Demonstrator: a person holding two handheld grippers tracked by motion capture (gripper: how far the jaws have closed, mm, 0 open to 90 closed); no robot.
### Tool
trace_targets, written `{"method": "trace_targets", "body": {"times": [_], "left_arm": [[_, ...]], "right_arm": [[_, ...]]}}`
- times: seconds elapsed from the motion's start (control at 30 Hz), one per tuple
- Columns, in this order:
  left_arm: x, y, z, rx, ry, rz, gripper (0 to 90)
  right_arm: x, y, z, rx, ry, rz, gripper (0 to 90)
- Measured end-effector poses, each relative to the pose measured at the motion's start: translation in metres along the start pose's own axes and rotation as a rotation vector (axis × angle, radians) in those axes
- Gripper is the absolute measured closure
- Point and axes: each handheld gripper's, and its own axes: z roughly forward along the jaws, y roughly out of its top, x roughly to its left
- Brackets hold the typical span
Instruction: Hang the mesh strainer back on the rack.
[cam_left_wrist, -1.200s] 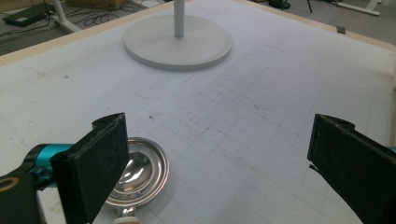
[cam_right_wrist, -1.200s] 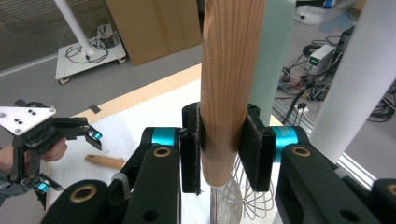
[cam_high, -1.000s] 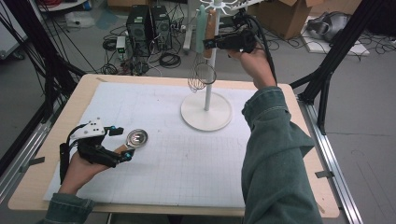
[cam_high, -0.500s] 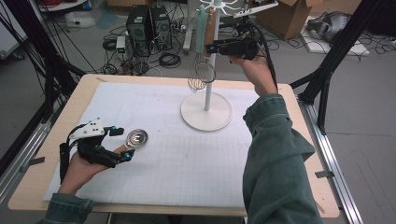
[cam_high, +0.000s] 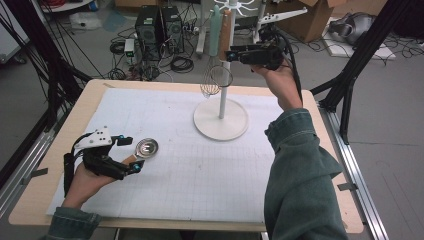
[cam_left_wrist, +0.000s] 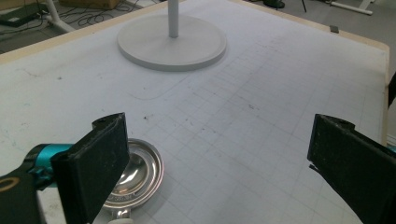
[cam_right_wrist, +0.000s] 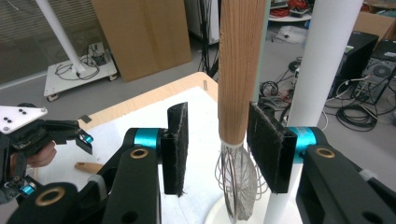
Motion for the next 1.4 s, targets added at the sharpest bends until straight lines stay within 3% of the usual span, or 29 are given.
{"method": "trace_targets", "body": {"times": [0.27, 0.6, 0.9, 1.4], "left_arm": [[0.001, 0.0, -0.001, -0.002, -0.001, 0.003, 6.1], [0.003, 0.0, -0.003, -0.008, 0.0, -0.002, 6.1], [0.003, 0.001, -0.004, -0.01, 0.0, 0.001, 6.1], [0.004, 0.001, -0.005, -0.013, 0.012, -0.001, 6.1]], "right_arm": [[0.0, 0.0, -0.006, -0.011, -0.007, 0.003, 59.0], [0.002, 0.001, -0.016, -0.026, 0.023, -0.032, 79.2], [0.001, -0.001, -0.024, -0.014, 0.055, -0.03, 87.7], [-0.004, 0.003, -0.035, -0.032, 0.038, -0.034, 89.3]]}}
